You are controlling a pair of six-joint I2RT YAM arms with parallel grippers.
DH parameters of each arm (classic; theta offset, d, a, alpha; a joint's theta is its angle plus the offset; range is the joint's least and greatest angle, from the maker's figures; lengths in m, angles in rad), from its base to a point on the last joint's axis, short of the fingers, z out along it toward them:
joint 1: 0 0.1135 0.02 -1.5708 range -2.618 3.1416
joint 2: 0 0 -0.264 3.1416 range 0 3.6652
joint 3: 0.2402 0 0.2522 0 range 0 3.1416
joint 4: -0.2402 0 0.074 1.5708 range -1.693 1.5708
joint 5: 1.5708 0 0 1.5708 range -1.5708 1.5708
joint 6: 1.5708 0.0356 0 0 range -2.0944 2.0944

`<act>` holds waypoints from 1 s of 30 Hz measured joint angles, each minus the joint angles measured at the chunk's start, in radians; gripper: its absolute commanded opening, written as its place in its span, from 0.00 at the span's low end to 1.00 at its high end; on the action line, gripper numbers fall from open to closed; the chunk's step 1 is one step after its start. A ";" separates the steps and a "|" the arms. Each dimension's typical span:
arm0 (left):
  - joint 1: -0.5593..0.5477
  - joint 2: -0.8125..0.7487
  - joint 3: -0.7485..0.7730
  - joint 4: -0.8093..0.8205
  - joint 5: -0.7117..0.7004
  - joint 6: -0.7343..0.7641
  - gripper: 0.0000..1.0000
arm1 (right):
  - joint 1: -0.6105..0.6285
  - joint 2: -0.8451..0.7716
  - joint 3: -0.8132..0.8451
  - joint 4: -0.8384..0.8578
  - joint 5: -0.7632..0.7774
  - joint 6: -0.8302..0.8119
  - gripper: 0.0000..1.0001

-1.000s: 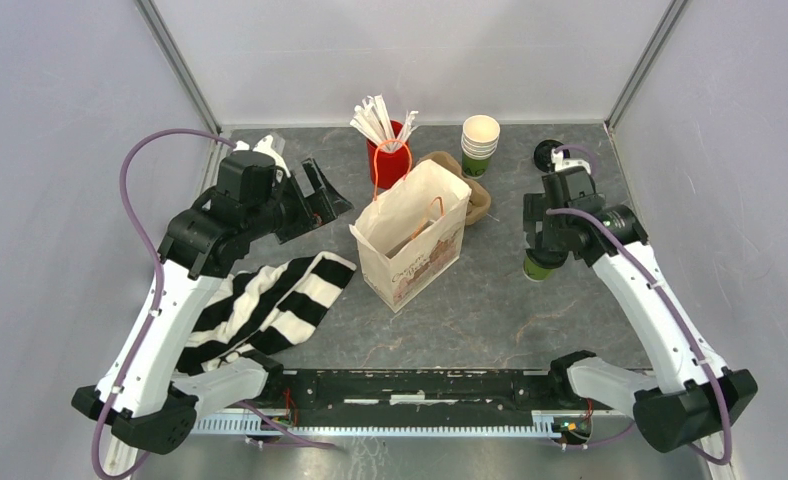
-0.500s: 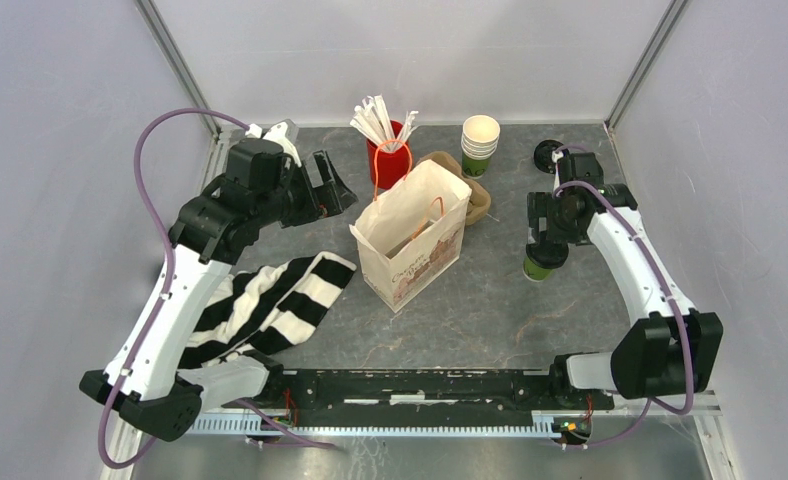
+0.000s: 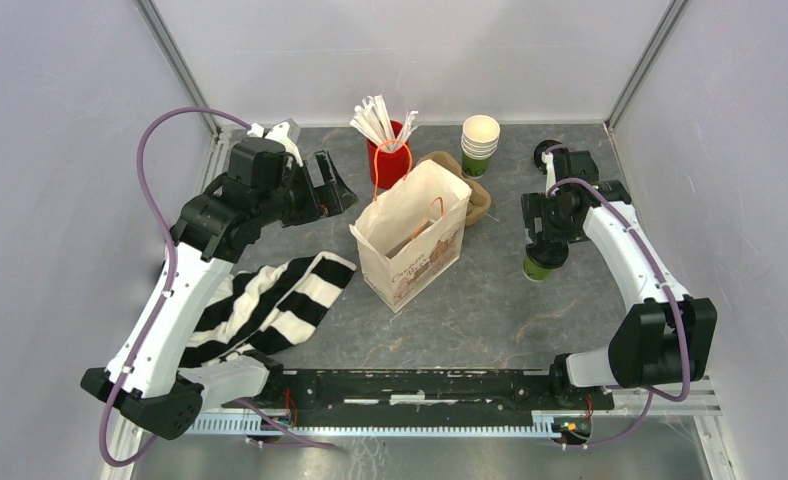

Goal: Pack the takeout coffee

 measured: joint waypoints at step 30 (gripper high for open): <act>0.000 0.006 0.000 -0.001 0.001 0.000 1.00 | 0.000 -0.001 -0.034 0.020 -0.011 -0.019 0.88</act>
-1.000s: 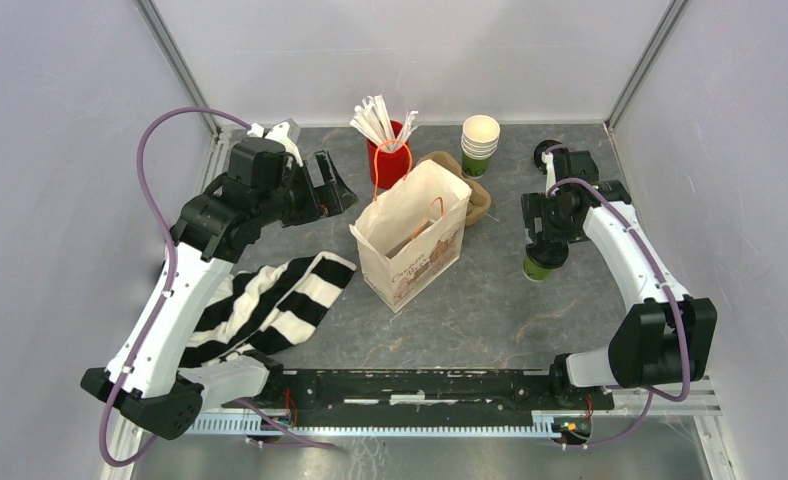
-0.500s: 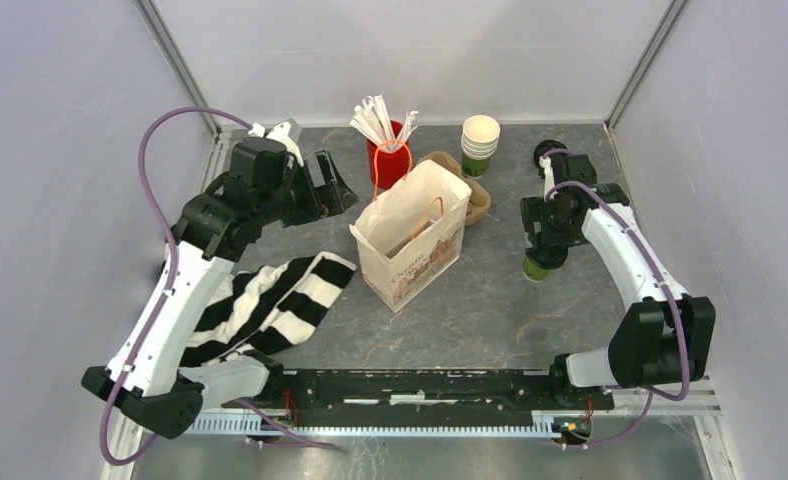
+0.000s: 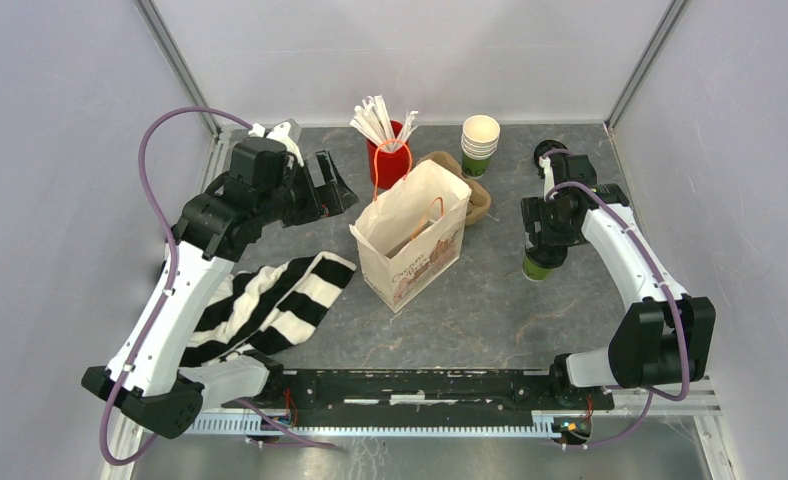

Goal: Pack the takeout coffee

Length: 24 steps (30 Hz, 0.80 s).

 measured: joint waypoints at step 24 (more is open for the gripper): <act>0.000 -0.016 0.000 -0.046 -0.029 -0.001 1.00 | 0.000 -0.031 -0.036 0.037 -0.015 -0.002 0.79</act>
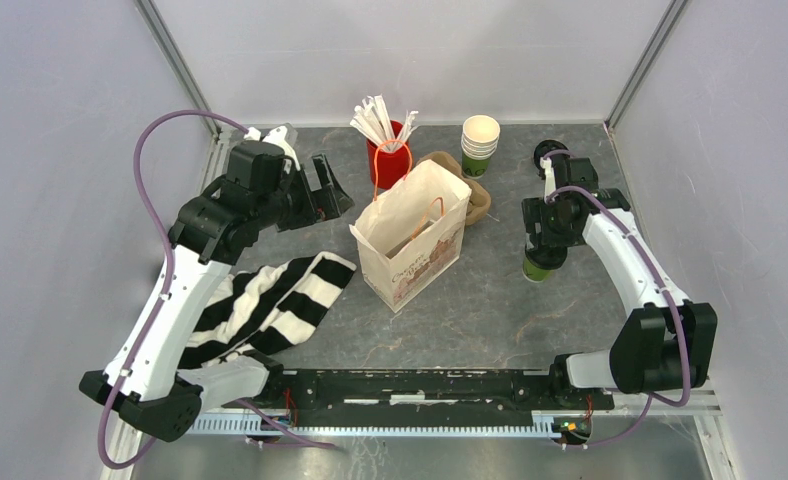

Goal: Pack the takeout coffee

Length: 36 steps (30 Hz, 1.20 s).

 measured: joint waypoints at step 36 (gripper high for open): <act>-0.290 0.225 0.043 -0.222 -0.090 -0.664 0.67 | 0.220 -0.270 0.051 -0.023 -0.072 -0.016 0.70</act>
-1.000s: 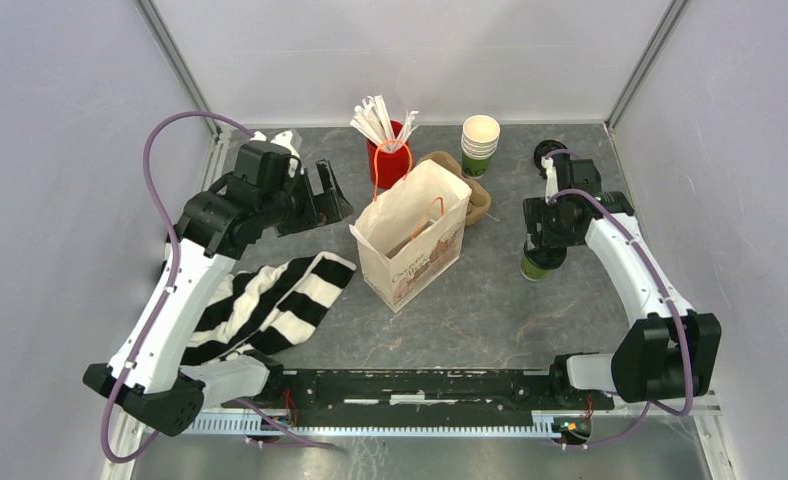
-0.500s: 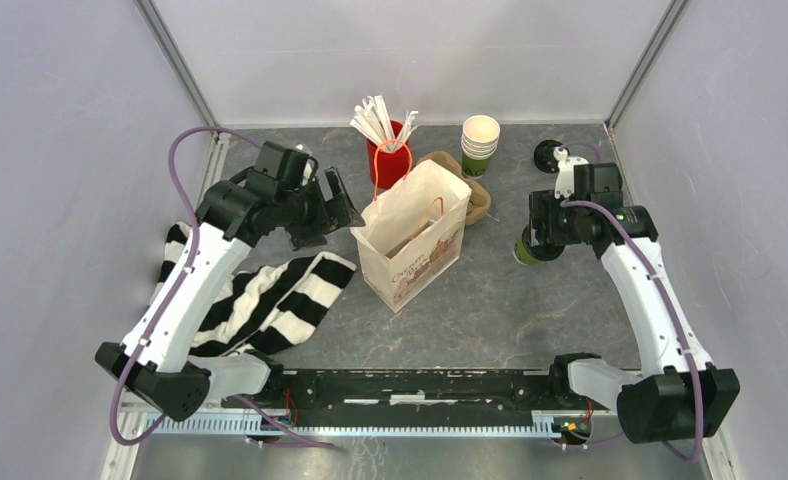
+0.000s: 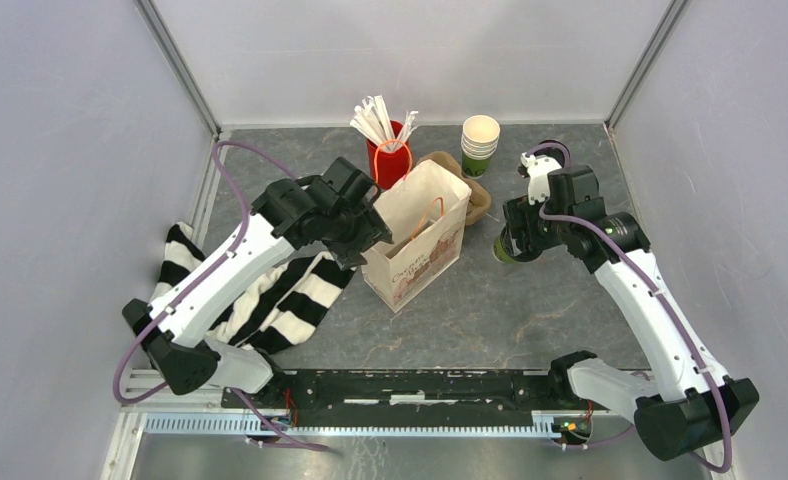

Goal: Pack the takeout coffee

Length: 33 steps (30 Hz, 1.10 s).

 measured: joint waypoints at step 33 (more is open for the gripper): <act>-0.034 0.020 -0.027 0.155 -0.213 0.336 0.02 | 0.018 -0.232 0.181 -0.014 0.187 -0.054 0.46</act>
